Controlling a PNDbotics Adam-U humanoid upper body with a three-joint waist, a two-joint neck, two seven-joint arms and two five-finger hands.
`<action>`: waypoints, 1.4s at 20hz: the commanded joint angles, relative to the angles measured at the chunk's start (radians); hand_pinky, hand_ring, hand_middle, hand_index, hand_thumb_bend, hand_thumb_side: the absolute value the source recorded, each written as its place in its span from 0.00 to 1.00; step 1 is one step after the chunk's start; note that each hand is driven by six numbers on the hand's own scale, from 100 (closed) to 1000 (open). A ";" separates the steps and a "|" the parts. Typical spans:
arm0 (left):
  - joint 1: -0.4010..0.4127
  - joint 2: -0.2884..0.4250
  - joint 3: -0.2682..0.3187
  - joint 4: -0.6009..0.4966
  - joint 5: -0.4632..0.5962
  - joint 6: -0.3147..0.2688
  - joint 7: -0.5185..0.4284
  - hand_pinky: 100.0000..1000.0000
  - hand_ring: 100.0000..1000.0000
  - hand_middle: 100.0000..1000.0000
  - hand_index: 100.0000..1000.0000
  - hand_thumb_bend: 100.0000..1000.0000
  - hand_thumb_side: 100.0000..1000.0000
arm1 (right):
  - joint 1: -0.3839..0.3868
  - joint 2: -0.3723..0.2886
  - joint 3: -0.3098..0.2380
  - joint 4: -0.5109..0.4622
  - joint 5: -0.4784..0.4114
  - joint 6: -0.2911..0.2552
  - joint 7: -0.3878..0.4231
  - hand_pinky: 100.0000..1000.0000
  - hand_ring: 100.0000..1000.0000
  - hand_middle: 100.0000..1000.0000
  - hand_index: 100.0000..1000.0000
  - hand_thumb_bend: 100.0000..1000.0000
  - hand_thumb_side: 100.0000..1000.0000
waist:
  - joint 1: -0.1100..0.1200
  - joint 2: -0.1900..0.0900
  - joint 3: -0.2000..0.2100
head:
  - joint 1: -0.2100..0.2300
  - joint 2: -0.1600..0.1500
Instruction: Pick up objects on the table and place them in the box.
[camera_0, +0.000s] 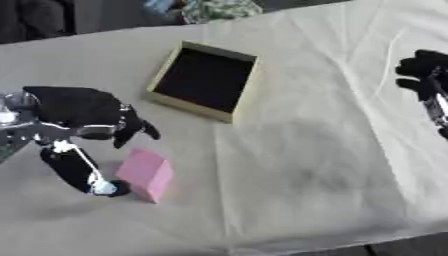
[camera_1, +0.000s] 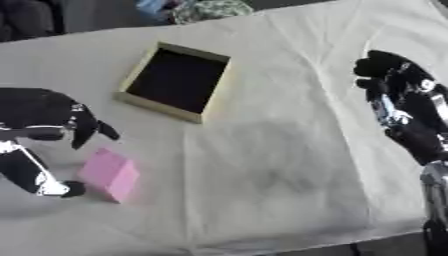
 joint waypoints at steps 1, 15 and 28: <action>-0.018 0.010 0.000 -0.013 -0.019 0.001 -0.024 0.73 0.54 0.38 0.91 0.38 0.37 | -0.007 -0.016 0.000 -0.019 -0.001 0.000 0.001 0.84 0.84 0.76 0.86 0.00 0.34 | -0.002 -0.014 -0.002 | 0.002 0.005; -0.028 -0.017 -0.014 -0.005 -0.077 0.007 -0.081 0.73 0.55 0.39 0.91 0.38 0.38 | -0.007 -0.015 -0.001 -0.020 -0.003 0.002 0.001 0.84 0.84 0.76 0.86 0.00 0.34 | 0.004 -0.012 -0.007 | 0.001 0.005; -0.023 -0.040 -0.025 0.053 -0.118 -0.001 -0.043 0.71 0.52 0.35 0.82 0.31 0.37 | -0.007 -0.014 -0.001 -0.020 -0.003 0.002 0.001 0.84 0.84 0.76 0.86 0.00 0.34 | 0.001 -0.009 -0.009 | 0.001 0.005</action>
